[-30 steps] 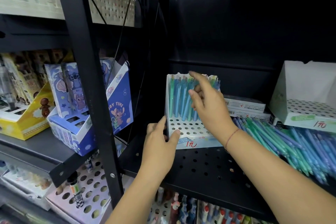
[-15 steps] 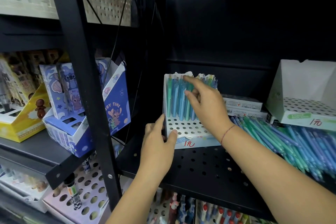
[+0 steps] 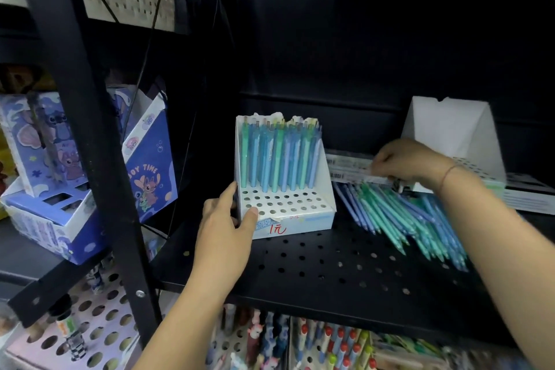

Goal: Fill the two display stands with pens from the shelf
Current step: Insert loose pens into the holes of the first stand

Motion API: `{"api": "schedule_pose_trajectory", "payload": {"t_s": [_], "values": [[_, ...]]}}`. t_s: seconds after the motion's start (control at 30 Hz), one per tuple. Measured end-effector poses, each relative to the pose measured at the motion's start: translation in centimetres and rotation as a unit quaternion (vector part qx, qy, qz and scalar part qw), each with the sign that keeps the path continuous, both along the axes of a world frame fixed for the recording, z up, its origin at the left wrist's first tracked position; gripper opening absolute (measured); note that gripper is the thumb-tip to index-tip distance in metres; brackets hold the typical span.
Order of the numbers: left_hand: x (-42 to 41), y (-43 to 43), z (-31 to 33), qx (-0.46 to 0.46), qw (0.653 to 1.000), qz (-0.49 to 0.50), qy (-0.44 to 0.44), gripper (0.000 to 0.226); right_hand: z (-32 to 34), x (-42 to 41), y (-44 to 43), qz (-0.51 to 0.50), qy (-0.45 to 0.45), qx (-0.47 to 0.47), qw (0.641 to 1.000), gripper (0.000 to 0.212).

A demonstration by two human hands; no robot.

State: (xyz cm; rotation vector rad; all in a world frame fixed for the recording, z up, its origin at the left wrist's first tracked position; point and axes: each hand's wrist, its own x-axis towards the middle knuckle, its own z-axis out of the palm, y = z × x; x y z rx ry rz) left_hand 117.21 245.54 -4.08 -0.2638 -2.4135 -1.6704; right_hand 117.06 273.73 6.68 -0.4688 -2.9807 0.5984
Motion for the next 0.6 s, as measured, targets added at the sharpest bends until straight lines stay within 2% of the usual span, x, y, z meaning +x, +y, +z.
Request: {"api": "schedule_pose_trajectory", "payload": {"t_s": [0.1,0.17,0.23,0.3,0.37,0.5,0.6], "values": [[-0.1,0.1,-0.1,-0.005,1.000,0.000,0.003,0.058,-1.6,0.9,1.0,-0.031,-0.119,0.094,0.988,0.047],[-0.2,0.1,-0.1,-0.007,1.000,0.000,0.005,0.058,-2.3,1.4,0.7,-0.032,-0.162,0.134,0.977,0.048],[-0.2,0.1,-0.1,-0.008,1.000,0.001,0.005,0.058,-2.9,1.5,0.4,-0.028,-0.176,0.155,0.972,0.078],[-0.2,0.1,-0.1,-0.007,1.000,0.001,0.004,0.058,-3.3,1.6,-0.1,-0.028,-0.167,0.138,0.976,0.094],[-0.2,0.1,-0.2,-0.002,1.000,-0.003,0.004,0.058,-3.6,1.5,-0.5,-0.030,-0.165,0.125,0.978,0.097],[-0.1,0.1,-0.1,-0.002,1.000,-0.001,0.001,0.058,-3.6,1.1,-0.9,-0.045,-0.165,0.099,0.980,0.088],[-0.1,0.1,0.0,-0.002,1.000,0.001,0.000,0.057,-3.6,0.6,-0.6,-0.056,-0.162,0.024,0.985,0.090]]}}
